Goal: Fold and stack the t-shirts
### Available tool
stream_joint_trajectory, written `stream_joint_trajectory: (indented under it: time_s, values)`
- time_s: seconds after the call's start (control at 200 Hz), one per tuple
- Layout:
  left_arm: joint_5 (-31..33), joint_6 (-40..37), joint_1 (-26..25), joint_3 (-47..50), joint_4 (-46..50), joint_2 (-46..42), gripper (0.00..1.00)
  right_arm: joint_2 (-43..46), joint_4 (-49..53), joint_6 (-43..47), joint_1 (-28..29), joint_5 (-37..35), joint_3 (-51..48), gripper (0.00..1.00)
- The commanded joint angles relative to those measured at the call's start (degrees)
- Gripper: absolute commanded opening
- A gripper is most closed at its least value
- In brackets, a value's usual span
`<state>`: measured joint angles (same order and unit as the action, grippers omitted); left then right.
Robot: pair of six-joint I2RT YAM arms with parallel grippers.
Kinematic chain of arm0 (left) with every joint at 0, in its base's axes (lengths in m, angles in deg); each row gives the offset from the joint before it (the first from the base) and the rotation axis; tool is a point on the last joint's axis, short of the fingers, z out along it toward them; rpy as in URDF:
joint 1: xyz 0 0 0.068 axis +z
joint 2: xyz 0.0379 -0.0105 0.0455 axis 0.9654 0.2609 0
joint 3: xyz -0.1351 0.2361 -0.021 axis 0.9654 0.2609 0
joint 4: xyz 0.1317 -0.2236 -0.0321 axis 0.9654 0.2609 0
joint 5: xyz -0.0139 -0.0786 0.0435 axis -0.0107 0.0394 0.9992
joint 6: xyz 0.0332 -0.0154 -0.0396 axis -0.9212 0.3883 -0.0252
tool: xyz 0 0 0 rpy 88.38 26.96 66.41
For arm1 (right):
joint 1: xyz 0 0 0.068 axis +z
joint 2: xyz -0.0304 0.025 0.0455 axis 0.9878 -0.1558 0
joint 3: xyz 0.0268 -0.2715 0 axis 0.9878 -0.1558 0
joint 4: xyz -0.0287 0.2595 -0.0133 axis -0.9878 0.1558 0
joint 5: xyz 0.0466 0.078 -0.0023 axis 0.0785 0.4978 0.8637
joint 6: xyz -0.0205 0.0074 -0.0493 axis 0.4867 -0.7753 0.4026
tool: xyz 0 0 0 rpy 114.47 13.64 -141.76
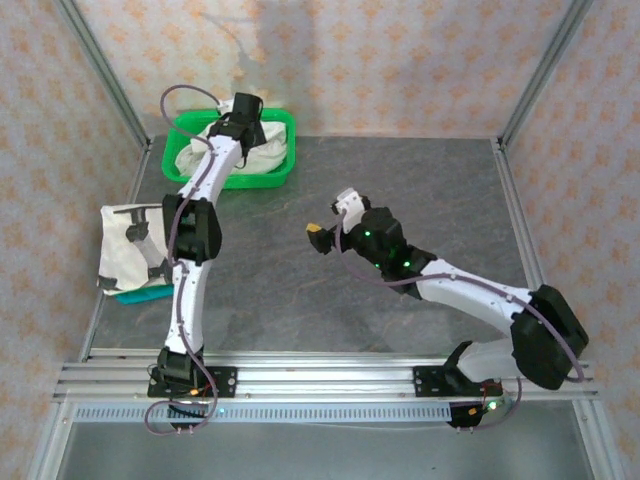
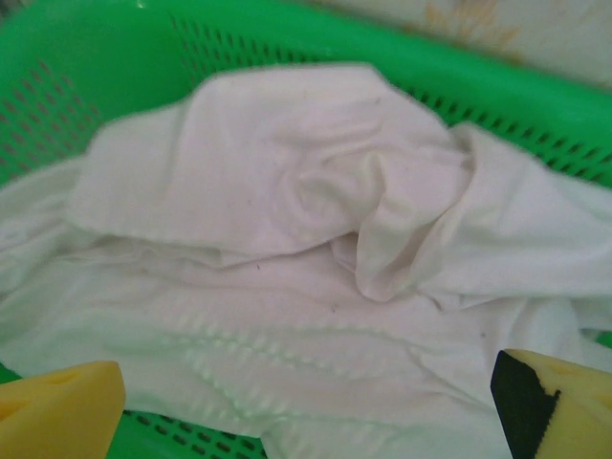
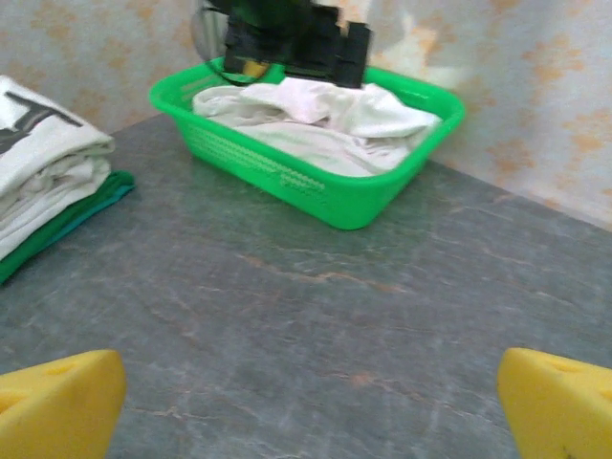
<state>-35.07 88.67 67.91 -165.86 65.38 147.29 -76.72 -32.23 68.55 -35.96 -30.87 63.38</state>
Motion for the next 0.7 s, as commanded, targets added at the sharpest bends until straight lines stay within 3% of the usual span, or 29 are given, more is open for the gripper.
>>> stream_joint_trajectory:
  time_s: [0.0, 0.29, 0.345, 0.445, 0.61, 0.696]
  values:
    - [-0.4, 4.3, 1.0, -9.7, 12.9, 5.4, 1.0, -1.7, 0.3, -0.1, 0.8, 0.8, 2.5, 0.99]
    - [-4.5, 9.2, 2.4, -10.4, 9.1, 11.2, 1.0, -1.8, 1.9, -0.9, 0.9, 1.2, 2.8, 0.99]
    - [-5.8, 10.4, 2.8, -11.1, 9.1, 12.3, 0.96, -1.3, 2.4, -1.0, 0.9, 0.7, 2.6, 0.99]
    - [-7.9, 12.1, 3.3, -12.4, 8.8, 14.1, 0.84, -0.2, 3.2, -1.2, 0.9, -0.3, 2.0, 0.99]
    - [-10.4, 14.4, 3.4, -12.7, 8.4, 15.3, 0.52, 1.2, 3.7, -1.4, 0.9, -2.1, 1.4, 0.99]
    - [-11.1, 15.0, 3.5, -12.7, 8.4, 15.3, 0.19, 1.6, 3.7, -1.3, 0.9, -2.9, 1.2, 0.99]
